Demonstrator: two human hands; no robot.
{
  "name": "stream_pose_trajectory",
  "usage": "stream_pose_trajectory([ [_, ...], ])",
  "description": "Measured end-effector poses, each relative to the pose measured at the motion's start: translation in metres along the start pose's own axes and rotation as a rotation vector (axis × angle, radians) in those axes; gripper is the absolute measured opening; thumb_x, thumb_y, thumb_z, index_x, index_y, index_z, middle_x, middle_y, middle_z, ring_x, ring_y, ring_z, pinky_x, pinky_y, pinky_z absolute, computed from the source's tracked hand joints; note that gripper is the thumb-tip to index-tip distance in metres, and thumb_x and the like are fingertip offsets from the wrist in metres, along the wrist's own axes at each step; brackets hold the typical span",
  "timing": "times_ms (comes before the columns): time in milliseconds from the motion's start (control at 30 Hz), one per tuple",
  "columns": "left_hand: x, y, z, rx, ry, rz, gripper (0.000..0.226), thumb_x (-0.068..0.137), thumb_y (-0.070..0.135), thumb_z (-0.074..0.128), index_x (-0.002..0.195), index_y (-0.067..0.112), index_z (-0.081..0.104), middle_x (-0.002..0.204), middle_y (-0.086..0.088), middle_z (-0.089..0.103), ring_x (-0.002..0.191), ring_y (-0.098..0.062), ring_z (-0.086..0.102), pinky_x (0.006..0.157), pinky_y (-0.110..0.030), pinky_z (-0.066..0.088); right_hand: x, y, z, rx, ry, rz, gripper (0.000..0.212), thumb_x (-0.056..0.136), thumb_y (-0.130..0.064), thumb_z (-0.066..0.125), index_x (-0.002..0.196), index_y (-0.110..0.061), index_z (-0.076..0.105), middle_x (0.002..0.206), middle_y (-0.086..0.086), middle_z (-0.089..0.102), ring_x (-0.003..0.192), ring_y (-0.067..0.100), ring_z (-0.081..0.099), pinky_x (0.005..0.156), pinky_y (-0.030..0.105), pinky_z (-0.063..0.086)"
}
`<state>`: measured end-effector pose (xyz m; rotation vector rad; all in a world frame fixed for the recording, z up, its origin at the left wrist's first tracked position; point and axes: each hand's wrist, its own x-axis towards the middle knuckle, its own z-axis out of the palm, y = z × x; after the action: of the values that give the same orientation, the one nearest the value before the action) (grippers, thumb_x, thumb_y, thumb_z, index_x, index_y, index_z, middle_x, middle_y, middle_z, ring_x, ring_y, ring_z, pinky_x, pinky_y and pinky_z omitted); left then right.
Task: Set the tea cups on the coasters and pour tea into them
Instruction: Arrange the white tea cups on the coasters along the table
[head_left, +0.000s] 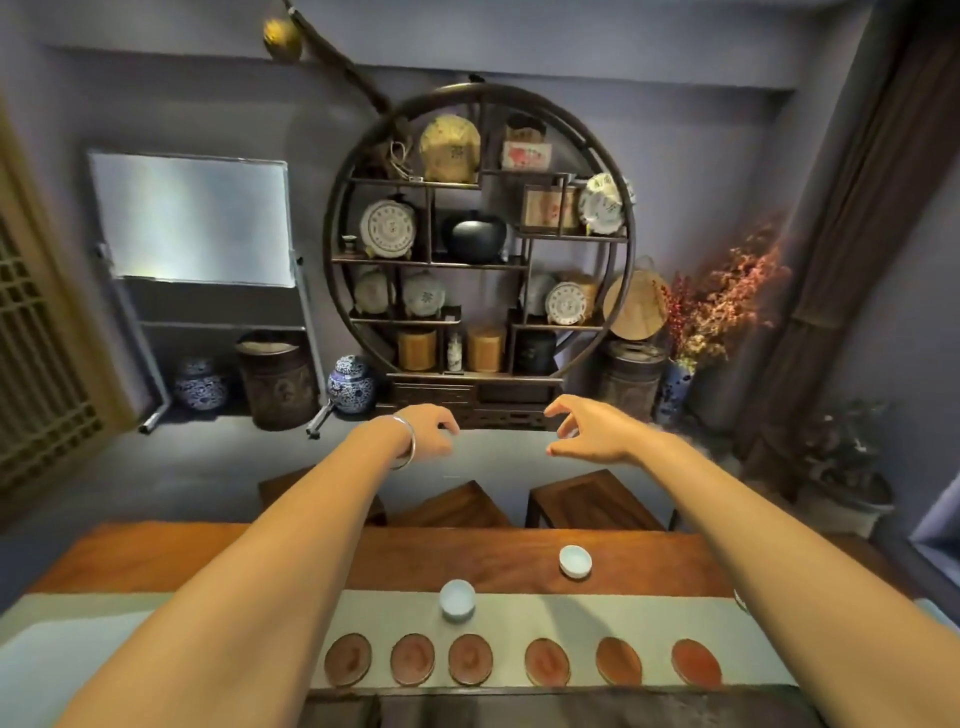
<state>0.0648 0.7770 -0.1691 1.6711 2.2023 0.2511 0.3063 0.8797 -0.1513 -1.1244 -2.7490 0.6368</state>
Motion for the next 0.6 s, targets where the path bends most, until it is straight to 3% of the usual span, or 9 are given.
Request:
stream_pose_trajectory([
  [167,0.012,-0.027,0.017,-0.064,0.001,-0.014,0.039,0.083,0.021,0.055,0.121,0.021,0.054,0.125,-0.005,0.053,0.1,-0.019,0.05,0.079,-0.028,0.04,0.025,-0.009,0.028,0.005,-0.018,-0.01,0.059,0.085,-0.037,0.069,0.136,-0.021,0.044,0.116,0.004,0.063,0.102,0.02,0.06,0.086,0.031,0.048],
  [400,0.03,-0.063,0.07,-0.232,-0.039,-0.014,0.039,0.085,0.023,0.057,0.124,0.021,0.053,0.119,-0.006,0.061,0.099,-0.021,0.057,0.082,-0.029,0.046,0.053,-0.009,0.092,0.065,-0.098,-0.012,0.056,0.088,-0.031,0.067,0.136,-0.02,0.043,0.126,0.008,0.058,0.105,0.021,0.057,0.09,0.032,0.048],
  [600,0.038,-0.1,0.135,-0.333,-0.107,-0.085,0.035,0.083,0.022,0.057,0.118,0.023,0.057,0.113,-0.003,0.063,0.093,-0.017,0.058,0.077,-0.024,0.043,0.065,0.009,0.16,0.084,-0.205,0.003,0.056,0.087,-0.031,0.068,0.135,-0.02,0.044,0.125,0.004,0.058,0.096,0.012,0.051,0.08,0.023,0.038],
])
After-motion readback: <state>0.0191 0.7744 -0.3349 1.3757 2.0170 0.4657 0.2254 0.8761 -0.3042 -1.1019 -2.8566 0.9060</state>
